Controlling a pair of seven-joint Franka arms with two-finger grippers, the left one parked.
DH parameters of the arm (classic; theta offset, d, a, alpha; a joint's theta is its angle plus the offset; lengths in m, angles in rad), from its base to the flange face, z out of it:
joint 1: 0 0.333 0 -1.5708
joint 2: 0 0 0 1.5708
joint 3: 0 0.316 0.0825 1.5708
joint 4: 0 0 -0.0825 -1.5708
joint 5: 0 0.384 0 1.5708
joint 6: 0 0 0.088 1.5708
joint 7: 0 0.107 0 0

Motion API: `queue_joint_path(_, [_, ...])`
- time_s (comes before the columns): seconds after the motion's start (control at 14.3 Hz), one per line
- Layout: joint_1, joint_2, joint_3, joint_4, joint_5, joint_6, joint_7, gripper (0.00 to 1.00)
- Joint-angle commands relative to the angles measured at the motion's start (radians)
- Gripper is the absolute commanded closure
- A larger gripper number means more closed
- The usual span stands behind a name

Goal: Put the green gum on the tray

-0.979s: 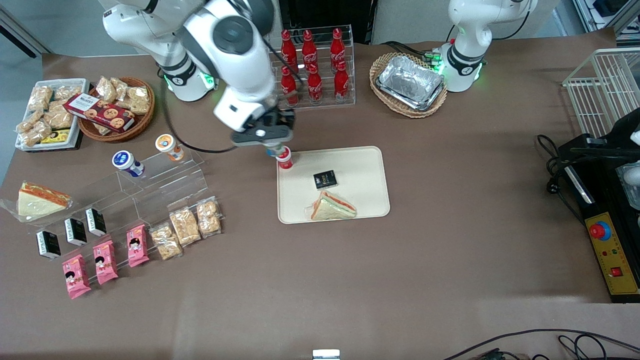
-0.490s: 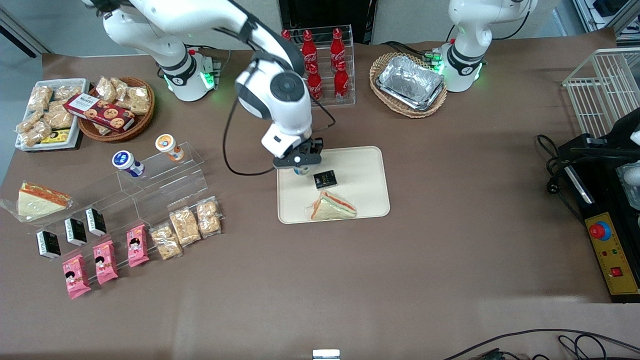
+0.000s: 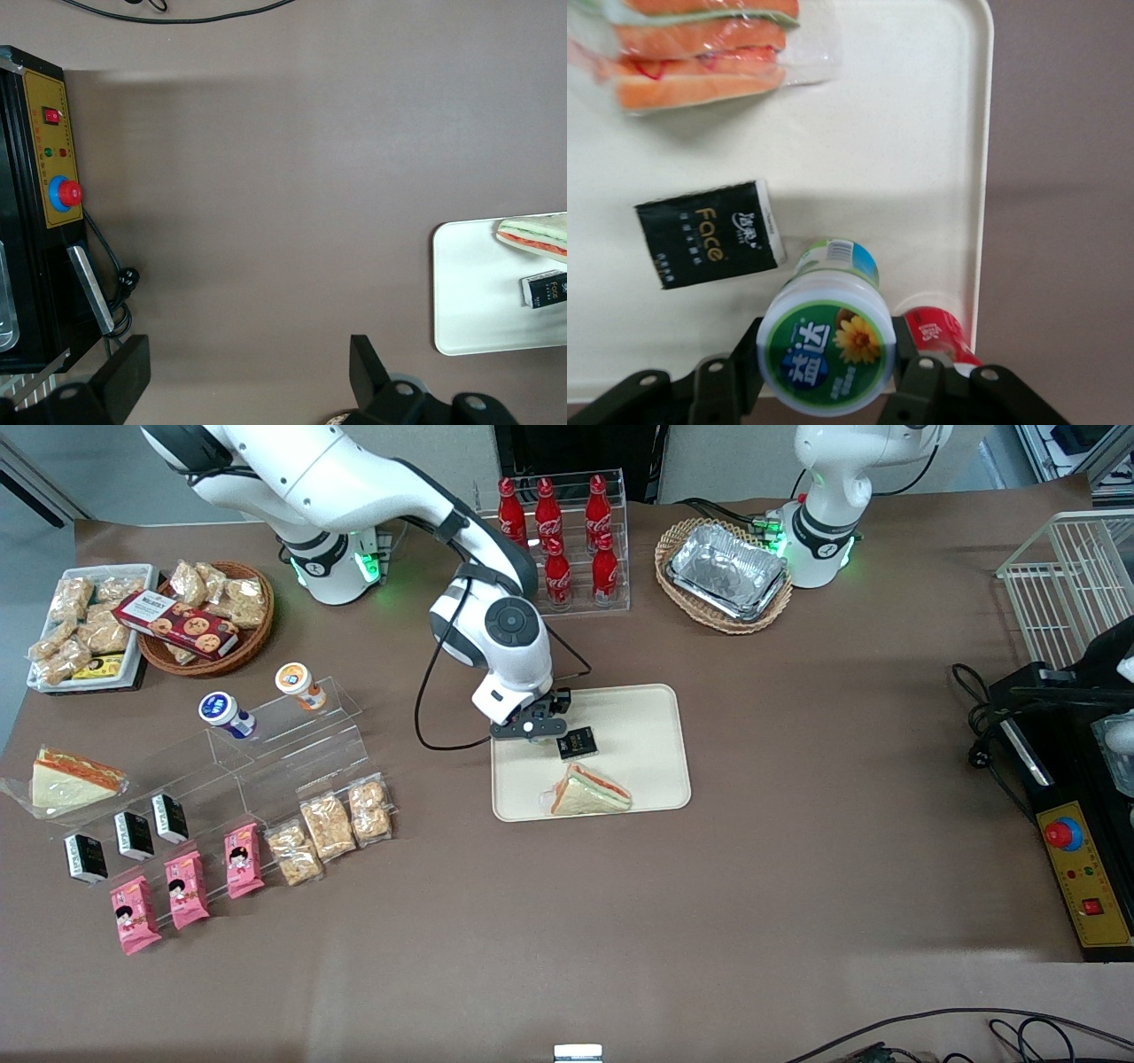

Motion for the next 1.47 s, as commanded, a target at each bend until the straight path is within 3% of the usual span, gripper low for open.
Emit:
queue_joint_path(0.0, [-0.003,0.02,0.003,-0.001,-0.027,0.031,0.04,1.0])
queue_joint_path(0.56, [-0.011,0.055,-0.003,0.001,-0.025,0.061,0.043,1.0])
queue_joint_path(0.7, [-0.011,0.057,-0.005,0.002,-0.025,0.061,0.045,0.93])
queue_joint_path(0.77, [-0.011,0.057,-0.005,0.002,-0.024,0.061,0.045,0.69])
queue_joint_path(0.84, [-0.013,0.057,-0.005,0.002,-0.024,0.061,0.048,0.52])
queue_joint_path(0.91, [-0.013,0.055,-0.006,0.002,-0.024,0.061,0.048,0.48])
queue_joint_path(0.98, [-0.016,0.055,-0.006,0.002,-0.025,0.061,0.049,0.27])
queue_joint_path(1.05, [-0.025,0.052,-0.006,0.002,-0.025,0.058,0.048,0.0])
queue_joint_path(1.4, [-0.051,-0.085,0.003,0.005,-0.016,-0.058,0.034,0.0])
